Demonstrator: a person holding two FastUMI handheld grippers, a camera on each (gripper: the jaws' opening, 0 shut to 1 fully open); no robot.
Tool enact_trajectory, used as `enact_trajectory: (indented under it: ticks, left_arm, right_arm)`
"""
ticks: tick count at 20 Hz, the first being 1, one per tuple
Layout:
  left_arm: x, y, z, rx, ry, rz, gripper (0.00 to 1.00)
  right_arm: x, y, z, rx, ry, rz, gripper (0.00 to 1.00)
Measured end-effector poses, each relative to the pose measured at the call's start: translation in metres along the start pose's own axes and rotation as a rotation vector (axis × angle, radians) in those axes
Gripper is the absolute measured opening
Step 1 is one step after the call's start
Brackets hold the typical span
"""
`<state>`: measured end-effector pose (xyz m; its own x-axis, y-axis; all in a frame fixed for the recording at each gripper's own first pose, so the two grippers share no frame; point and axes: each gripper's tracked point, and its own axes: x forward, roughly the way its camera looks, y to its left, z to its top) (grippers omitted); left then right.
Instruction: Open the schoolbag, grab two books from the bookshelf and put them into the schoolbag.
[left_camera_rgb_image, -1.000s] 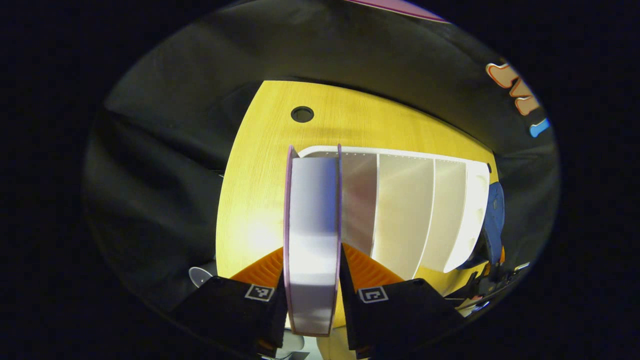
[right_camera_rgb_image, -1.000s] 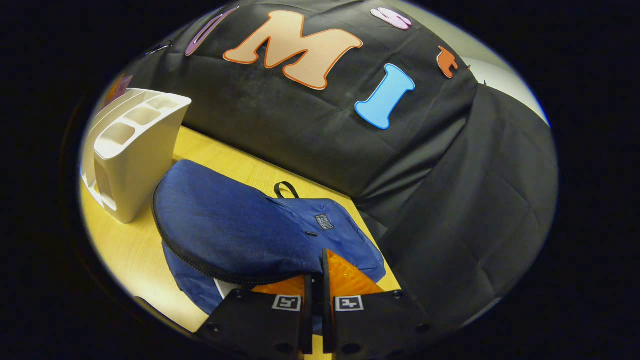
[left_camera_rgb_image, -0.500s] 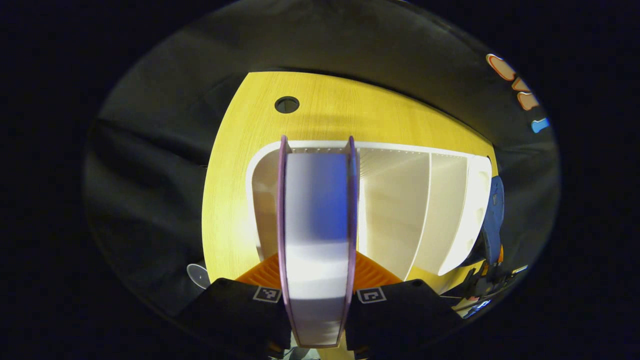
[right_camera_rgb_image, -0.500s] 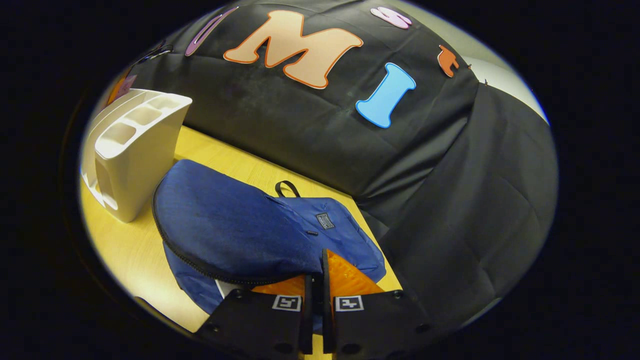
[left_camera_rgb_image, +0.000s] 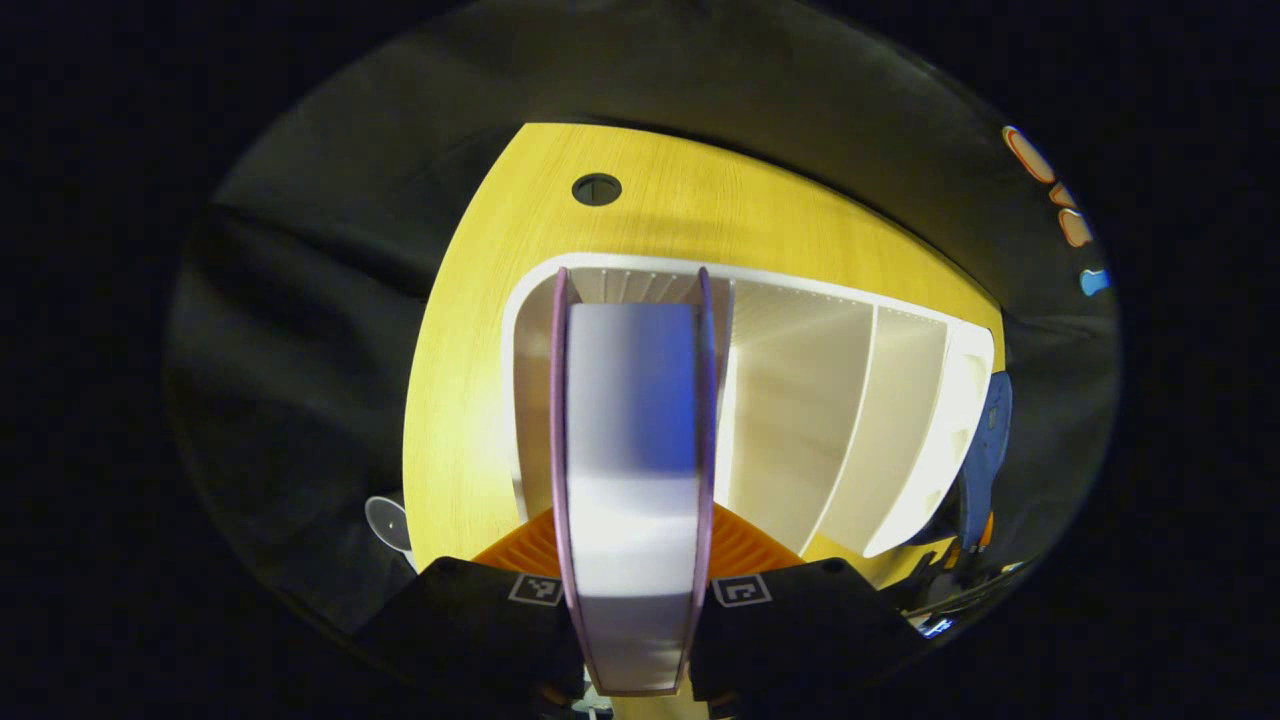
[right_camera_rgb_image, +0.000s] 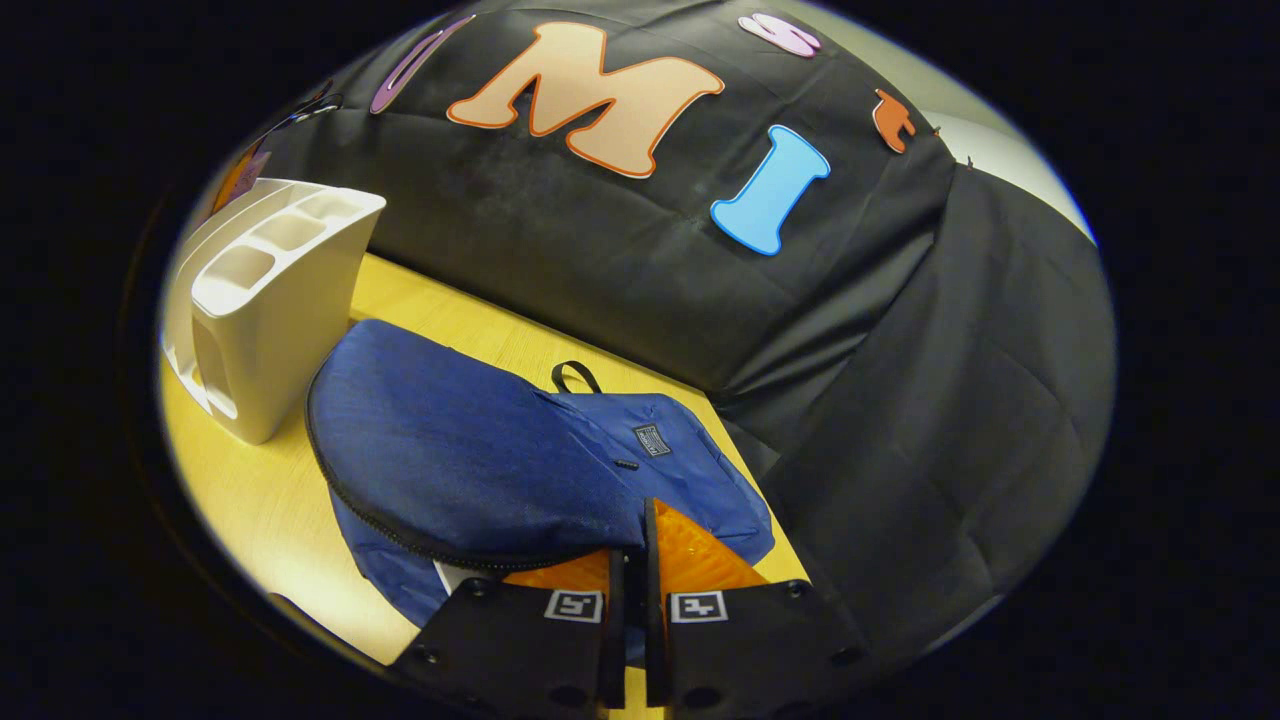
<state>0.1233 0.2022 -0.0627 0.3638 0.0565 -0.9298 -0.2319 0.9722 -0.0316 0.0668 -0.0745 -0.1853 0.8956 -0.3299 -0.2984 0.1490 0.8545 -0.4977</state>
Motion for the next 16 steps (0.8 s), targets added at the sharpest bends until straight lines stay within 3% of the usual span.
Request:
enact_trajectory:
  ticks: [1,3,5,9,13,16]
  left_arm:
    - [-0.006,-0.001,-0.002,0.004,-0.002,0.000,0.37]
    - [-0.019,-0.003,-0.009,0.002,-0.014,0.003,0.37]
    - [-0.035,-0.003,-0.023,-0.014,-0.007,0.012,0.37]
    - [-0.074,-0.006,-0.051,-0.071,0.008,0.025,0.37]
    - [-0.109,-0.018,-0.074,-0.102,-0.029,0.031,0.37]
    - [-0.132,-0.031,-0.092,-0.114,-0.058,0.011,0.38]
  right_arm:
    - [-0.001,0.000,-0.002,-0.002,0.000,0.005,0.13]
    - [0.000,0.000,-0.003,0.000,-0.004,0.018,0.08]
    - [0.000,-0.002,-0.003,0.008,-0.008,0.031,0.13]
    - [-0.001,-0.005,-0.007,0.025,-0.013,0.063,0.13]
    - [-0.002,-0.007,-0.007,0.037,-0.027,0.105,0.08]
    - [-0.001,-0.009,-0.007,0.043,-0.038,0.130,0.11]
